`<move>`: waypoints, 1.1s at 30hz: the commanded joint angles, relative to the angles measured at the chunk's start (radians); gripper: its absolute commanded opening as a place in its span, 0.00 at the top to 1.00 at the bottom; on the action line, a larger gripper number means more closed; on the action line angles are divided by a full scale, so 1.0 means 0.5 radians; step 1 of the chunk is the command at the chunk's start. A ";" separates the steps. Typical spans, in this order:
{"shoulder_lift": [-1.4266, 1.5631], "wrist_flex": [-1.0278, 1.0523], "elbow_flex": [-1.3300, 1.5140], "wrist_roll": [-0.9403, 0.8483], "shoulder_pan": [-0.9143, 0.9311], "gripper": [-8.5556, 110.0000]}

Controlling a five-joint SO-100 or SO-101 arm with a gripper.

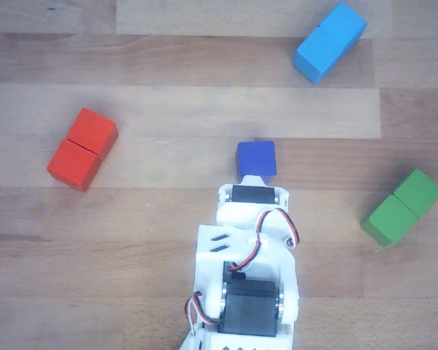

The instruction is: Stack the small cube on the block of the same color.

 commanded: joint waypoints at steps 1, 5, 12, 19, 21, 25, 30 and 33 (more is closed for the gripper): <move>0.058 -0.009 -0.025 -0.021 0.006 0.93; 0.058 -0.009 -0.025 -0.018 0.015 0.93; 0.055 -0.009 -0.034 -0.021 0.012 0.93; -0.080 -0.009 -0.344 -0.025 0.021 0.93; -0.233 -0.009 -0.540 -0.025 0.021 0.93; -0.663 -0.034 -0.982 -0.028 0.021 0.93; -1.270 -0.114 -1.559 -0.028 0.025 0.93; -1.617 -0.129 -1.933 -0.028 0.034 0.93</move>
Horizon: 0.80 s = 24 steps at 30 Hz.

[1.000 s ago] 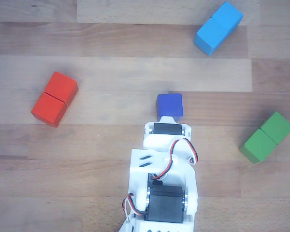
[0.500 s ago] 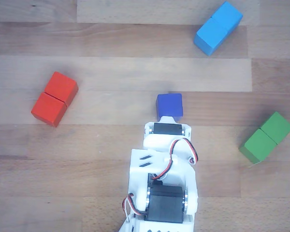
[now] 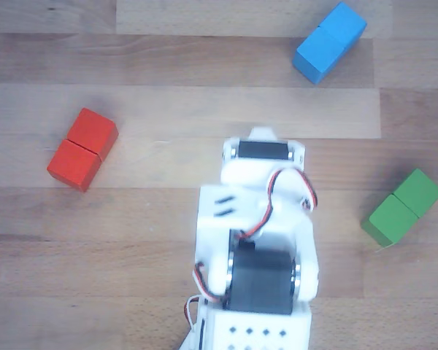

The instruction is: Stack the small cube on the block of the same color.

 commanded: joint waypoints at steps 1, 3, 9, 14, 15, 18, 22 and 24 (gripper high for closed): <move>-0.528 -0.071 -0.730 -0.018 0.049 0.93; -0.758 -0.071 -0.994 -0.018 0.092 0.93; -1.448 -0.037 -1.678 -0.018 0.172 0.92; -1.847 -0.031 -1.963 -0.021 0.172 0.92; -1.902 -0.028 -1.973 -0.021 0.166 0.92; -2.037 0.071 -1.970 -0.021 0.153 0.92; -2.145 0.316 -1.970 -0.018 0.153 0.92; -2.169 0.445 -1.970 -0.018 0.153 0.92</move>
